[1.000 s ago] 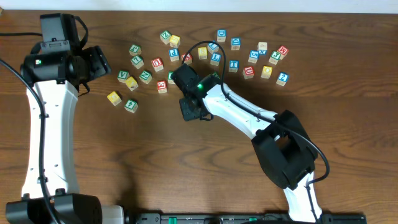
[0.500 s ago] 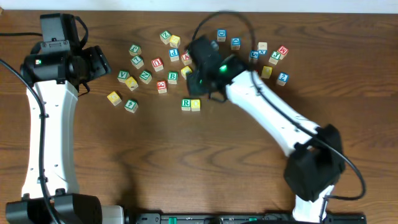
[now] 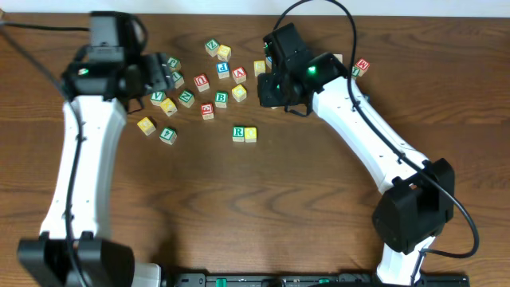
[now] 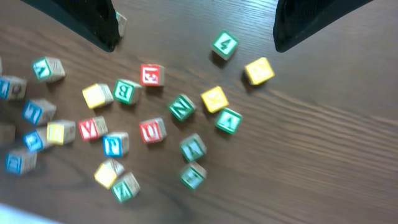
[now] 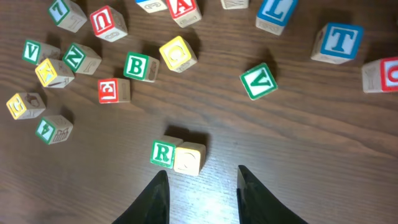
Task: Spell out ROBOT
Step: 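Raise the right gripper away and reach the left gripper forward, then move the left gripper over the green B block in the cluster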
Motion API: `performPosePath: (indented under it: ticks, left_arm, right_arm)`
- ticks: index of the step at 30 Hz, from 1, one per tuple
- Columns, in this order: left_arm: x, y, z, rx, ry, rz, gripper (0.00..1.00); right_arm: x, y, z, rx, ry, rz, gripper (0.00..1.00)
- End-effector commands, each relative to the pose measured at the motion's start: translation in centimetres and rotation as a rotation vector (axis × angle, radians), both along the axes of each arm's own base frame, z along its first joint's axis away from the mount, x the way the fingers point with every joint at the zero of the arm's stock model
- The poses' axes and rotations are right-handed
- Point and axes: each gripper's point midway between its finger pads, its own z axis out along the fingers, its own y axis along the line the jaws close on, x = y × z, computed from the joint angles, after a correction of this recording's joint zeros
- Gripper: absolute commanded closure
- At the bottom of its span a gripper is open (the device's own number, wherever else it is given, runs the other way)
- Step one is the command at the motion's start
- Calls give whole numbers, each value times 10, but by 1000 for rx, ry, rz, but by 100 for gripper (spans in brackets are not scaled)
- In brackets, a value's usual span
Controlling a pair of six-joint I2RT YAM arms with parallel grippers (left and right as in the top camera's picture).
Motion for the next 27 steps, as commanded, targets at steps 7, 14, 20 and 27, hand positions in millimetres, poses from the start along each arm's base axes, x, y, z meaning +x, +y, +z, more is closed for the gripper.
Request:
performPosePath:
  ticks: [7,14,20,27]
  left_arm:
    - [30,-59,-42,14,51,-159,22]
    - [43,-93,-74,22,78,-233,23]
    - [49,-109,-100,31,106,-269,26]
    - [50,-110,-109,32,121,-270,28]
  right_arm:
    - [13,-30,8,-8,13,-54,67]
    - [10,-33,6,-21,24,-46,65]
    - [7,-39,3,-51,36,-49,62]
    - [3,-41,1,-69,51,-44,61]
